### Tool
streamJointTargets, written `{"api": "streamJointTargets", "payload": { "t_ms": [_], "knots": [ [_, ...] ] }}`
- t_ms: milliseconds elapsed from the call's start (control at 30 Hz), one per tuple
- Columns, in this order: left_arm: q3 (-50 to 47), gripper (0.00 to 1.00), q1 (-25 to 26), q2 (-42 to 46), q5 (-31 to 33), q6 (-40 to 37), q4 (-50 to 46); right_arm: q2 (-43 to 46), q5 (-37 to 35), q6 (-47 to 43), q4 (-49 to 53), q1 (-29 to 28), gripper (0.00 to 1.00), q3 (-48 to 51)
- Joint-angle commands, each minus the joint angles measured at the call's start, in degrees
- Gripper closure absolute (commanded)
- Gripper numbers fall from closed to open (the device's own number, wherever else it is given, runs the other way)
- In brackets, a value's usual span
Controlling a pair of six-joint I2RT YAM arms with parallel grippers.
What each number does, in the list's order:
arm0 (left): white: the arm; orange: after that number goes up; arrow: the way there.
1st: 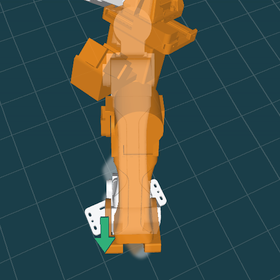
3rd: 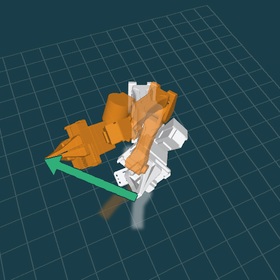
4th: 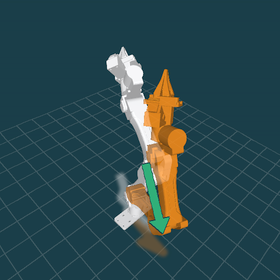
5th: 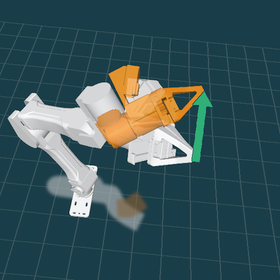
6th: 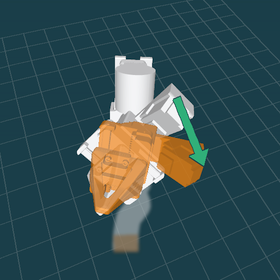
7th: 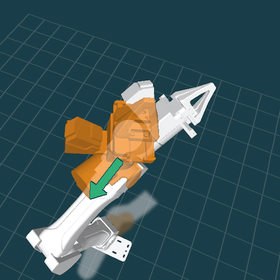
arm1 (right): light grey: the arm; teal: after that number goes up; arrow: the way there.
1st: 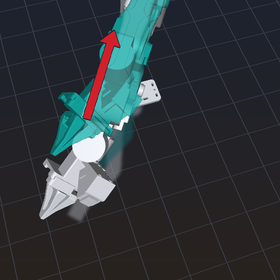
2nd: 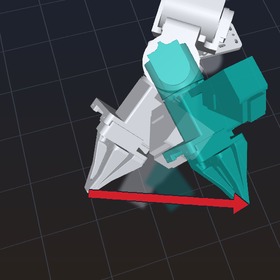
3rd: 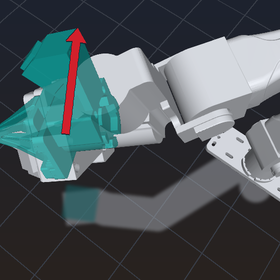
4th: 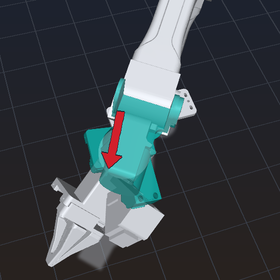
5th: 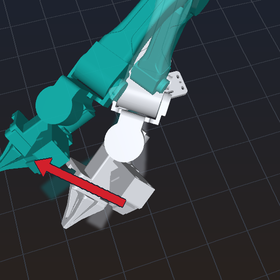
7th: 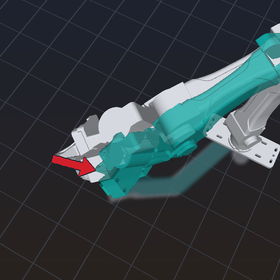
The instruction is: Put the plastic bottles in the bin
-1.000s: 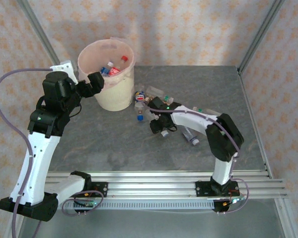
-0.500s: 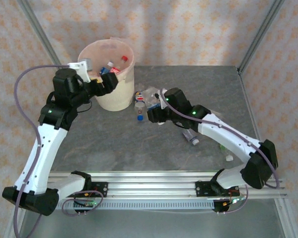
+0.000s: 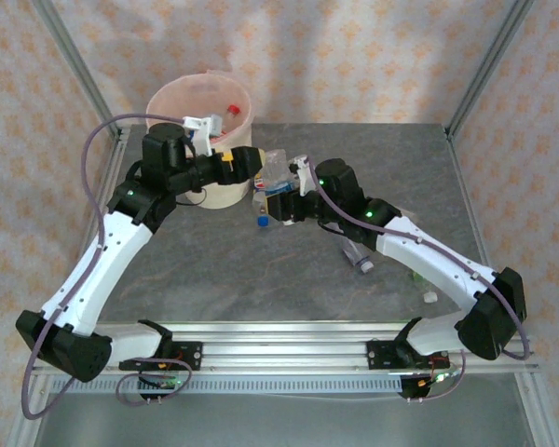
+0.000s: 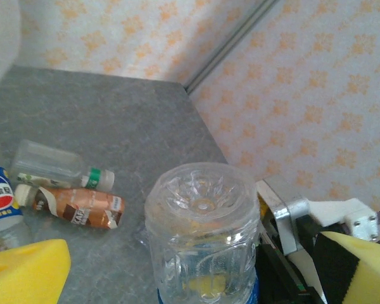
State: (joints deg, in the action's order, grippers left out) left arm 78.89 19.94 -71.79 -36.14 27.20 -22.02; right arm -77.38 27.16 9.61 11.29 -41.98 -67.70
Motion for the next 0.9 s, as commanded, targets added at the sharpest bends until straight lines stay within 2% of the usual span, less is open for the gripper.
{"api": "streamJointTargets", "payload": {
  "t_ms": [0, 400, 500, 600, 867],
  "knots": [
    [-0.4, 0.0, 1.23, -0.52, -2.77, 1.27, 3.37, 1.85, 2.84, 1.77, -4.96, -0.38, 0.54, -0.15],
    [0.3, 0.0, 4.16, -3.97, -6.23, 3.05, 7.17, 3.63, 7.3, 5.12, -11.29, -0.39, 0.54, 1.56],
    [0.14, 0.02, 4.4, -4.54, -7.73, 5.77, 9.23, 4.08, 8.47, 5.71, -12.63, -0.39, 0.54, 1.87],
    [0.2, 0.08, 4.73, -4.78, -8.92, 6.66, 10.87, 4.49, 9.21, 6.24, -13.72, -0.39, 0.53, 2.29],
    [0.84, 0.37, 4.99, -4.68, -9.23, 7.03, 11.52, 4.52, 9.07, 6.84, -14.69, -0.37, 0.53, 2.68]
  ]
}}
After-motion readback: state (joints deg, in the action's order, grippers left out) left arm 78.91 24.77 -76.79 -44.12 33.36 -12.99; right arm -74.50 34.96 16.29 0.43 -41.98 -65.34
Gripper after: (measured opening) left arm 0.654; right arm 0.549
